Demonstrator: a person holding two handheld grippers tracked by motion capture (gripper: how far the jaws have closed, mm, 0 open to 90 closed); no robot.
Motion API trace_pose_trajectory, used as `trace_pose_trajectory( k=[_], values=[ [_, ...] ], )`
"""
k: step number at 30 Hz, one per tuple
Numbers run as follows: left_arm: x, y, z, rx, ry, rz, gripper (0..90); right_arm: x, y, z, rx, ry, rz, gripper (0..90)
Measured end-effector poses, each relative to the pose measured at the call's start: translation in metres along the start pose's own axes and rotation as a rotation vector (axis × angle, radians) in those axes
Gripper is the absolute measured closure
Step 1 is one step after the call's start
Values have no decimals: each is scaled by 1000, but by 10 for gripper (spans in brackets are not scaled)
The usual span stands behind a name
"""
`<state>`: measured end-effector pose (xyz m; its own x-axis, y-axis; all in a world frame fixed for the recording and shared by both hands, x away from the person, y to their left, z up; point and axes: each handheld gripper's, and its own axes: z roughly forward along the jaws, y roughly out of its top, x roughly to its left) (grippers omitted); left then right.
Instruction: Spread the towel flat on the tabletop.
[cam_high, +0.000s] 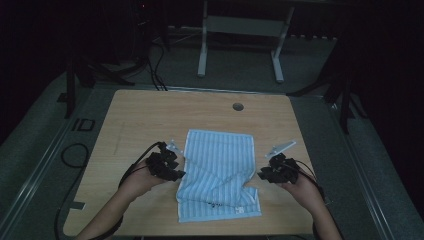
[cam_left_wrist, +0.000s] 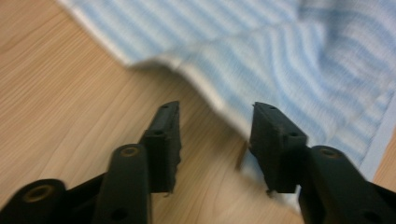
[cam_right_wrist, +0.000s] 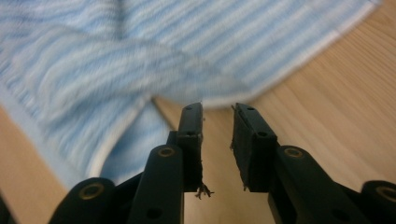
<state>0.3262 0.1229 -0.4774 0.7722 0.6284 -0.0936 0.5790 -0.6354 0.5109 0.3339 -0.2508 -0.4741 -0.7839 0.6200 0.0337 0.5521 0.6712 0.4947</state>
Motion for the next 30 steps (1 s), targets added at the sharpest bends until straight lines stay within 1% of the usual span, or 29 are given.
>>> trace_pose_trajectory(
  k=[2,3,4,6,7,8,12,13,15,16,18,21,23,25,26,29,30],
  values=[
    [-1,7,8,-2,-4,14,563,-2,9,12,7,8,2,751],
    [-2,9,11,5,-6,24,582,-2,15,20,15,13,-6,751],
    [-3,14,16,9,-6,40,582,-2,17,25,23,15,-6,751],
    [-3,19,25,22,-19,37,581,-3,23,37,33,20,-2,751],
    [-3,21,29,25,-19,32,582,-4,26,44,43,21,-7,752],
    [-2,21,33,32,-24,28,581,-4,28,49,56,22,2,769],
    [-3,20,43,53,-27,26,580,-10,30,65,99,4,-10,819],
    [-2,19,44,54,-27,21,580,-11,29,68,113,2,-7,838],
    [-2,17,47,64,-28,21,580,-16,29,73,122,6,-4,854],
    [-1,16,48,71,-31,19,579,-18,30,73,115,10,0,864],
    [0,15,49,76,-27,21,579,-22,32,74,122,-7,-1,894],
    [0,15,51,79,-25,23,579,-29,39,77,132,-14,-1,900],
    [0,16,51,81,-27,23,578,-32,43,77,134,-35,-3,900],
    [-1,16,52,80,-23,24,579,-34,49,73,118,-58,-8,900],
    [-1,16,52,80,-25,23,579,-35,51,71,112,-59,-5,900],
    [0,16,52,80,-16,25,579,-37,61,59,70,-60,-11,900],
    [0,16,52,81,-16,24,579,-37,63,56,64,-68,-13,900]
  ],
)
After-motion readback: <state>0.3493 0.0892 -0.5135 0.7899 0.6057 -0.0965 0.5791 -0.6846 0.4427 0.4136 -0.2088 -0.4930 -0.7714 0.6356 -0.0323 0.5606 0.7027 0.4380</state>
